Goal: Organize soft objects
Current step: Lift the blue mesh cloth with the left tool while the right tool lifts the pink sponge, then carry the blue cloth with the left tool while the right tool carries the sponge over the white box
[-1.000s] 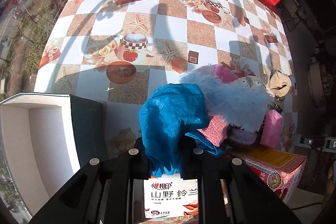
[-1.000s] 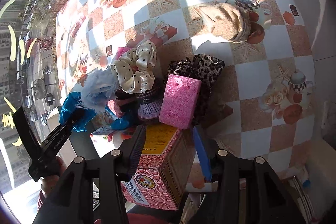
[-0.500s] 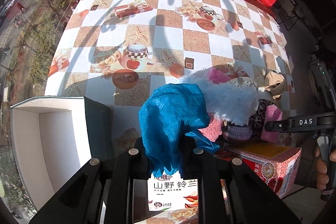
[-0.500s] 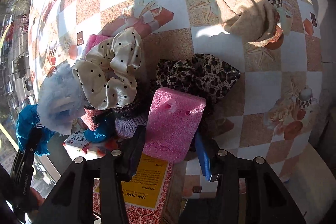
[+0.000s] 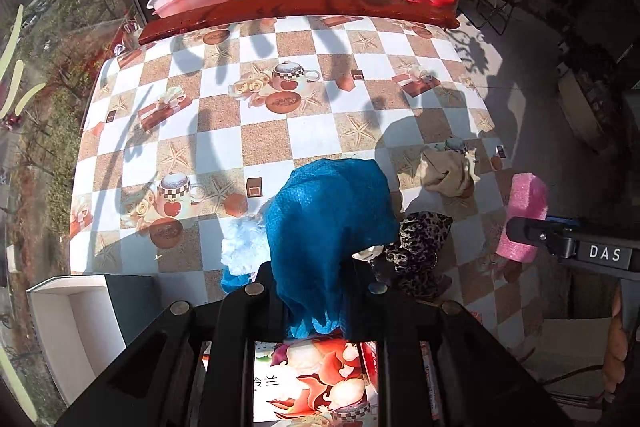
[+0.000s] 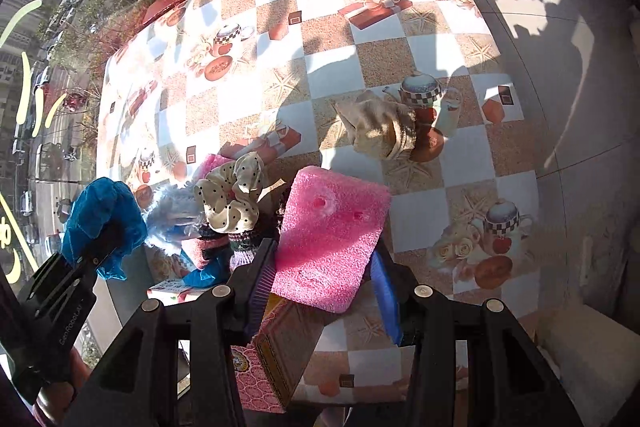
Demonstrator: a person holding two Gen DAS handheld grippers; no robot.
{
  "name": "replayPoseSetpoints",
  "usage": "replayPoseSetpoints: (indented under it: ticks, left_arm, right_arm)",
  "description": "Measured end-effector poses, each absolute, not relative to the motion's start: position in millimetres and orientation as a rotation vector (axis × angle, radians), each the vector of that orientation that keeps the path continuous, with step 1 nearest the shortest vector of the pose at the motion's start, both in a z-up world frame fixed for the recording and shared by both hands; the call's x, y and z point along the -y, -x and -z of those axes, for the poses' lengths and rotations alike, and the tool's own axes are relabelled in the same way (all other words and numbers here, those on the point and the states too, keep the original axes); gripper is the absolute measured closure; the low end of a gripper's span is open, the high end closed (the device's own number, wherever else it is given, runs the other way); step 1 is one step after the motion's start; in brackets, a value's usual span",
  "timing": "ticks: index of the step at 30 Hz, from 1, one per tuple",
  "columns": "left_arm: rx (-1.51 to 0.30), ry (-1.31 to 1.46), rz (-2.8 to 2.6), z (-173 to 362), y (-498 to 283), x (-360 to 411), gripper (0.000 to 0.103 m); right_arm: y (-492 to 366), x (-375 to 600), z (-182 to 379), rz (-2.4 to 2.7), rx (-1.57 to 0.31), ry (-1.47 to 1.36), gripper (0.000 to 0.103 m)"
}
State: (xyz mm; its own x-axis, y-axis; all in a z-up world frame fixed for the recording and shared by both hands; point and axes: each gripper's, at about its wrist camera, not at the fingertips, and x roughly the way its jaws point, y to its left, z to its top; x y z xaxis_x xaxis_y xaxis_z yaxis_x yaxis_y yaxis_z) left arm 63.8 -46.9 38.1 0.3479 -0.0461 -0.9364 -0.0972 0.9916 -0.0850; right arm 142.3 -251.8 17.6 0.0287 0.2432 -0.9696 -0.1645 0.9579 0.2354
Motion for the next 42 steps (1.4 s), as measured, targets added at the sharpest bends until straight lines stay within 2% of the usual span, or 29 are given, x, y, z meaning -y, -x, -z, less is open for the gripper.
replayPoseSetpoints:
  ticks: [12,22,32,42]
  left_arm:
    - [-1.181,-0.009,0.167,-61.8,-58.9,167.5,0.084]
    - [-1.226,-0.092,0.286,-59.8,-26.4,238.9,0.084]
    - [-1.255,-0.057,0.206,-53.4,24.3,243.2,0.084]
    - [-1.272,0.031,0.074,-46.6,87.5,195.3,0.084]
  right_arm:
    - [-105.3,322.2,-37.3,-0.259,-1.414,-0.047,0.055]
    - [-66.4,373.7,-35.6,-0.267,-1.417,-0.036,0.055]
    - [-26.0,368.7,-22.8,-0.408,-1.461,0.057,0.055]
    - [14.9,331.6,-14.4,-0.568,-1.506,0.18,0.055]
